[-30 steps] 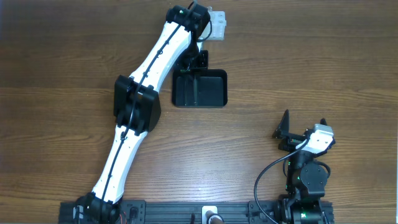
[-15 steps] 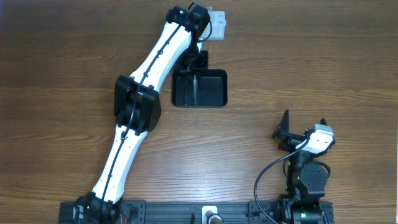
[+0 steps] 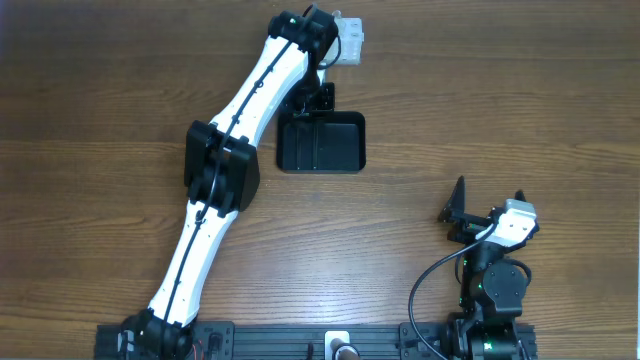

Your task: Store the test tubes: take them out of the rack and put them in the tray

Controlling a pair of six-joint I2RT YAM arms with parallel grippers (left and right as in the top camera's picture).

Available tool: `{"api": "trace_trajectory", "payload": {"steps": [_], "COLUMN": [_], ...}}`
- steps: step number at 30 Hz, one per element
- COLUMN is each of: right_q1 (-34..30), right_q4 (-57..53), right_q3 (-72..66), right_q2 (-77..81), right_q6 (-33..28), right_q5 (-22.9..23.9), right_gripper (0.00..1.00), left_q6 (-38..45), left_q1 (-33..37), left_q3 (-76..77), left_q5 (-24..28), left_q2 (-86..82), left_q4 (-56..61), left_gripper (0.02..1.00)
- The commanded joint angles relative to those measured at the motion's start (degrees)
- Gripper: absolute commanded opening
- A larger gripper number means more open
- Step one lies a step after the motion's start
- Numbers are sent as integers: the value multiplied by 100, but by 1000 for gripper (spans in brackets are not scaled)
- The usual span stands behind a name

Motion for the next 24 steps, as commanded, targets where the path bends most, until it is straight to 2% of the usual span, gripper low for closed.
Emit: {"api": "trace_trajectory", "payload": {"steps": [1,7,13,20,24], "right_q1": [-26,-26,-26,-26,-26], "right_q4": [-17,-15,-15,-17,-15], "right_q3": [-31,-31,-31,-31,-31], "right_q2": [-61,-61,-61,-61,-61], "right_q6": [-31,-31,-31,-31,-31], "right_q5": [-13,-11,-13,-13,-13], "right_gripper": [991,993,991,993,993], "left_q6": [-59,-59,-61,-61,-61], "left_q1": [44,46,68,238,293], "left_q3": [7,22,22,20,17], "left_q5": [-4,-37,-463,-710,-1191], "left_q2": [94,-487,-1307,-1974,-2433], "left_q4": [7,13,133,319,317], "left_gripper": [264,261,310,467,535]}}
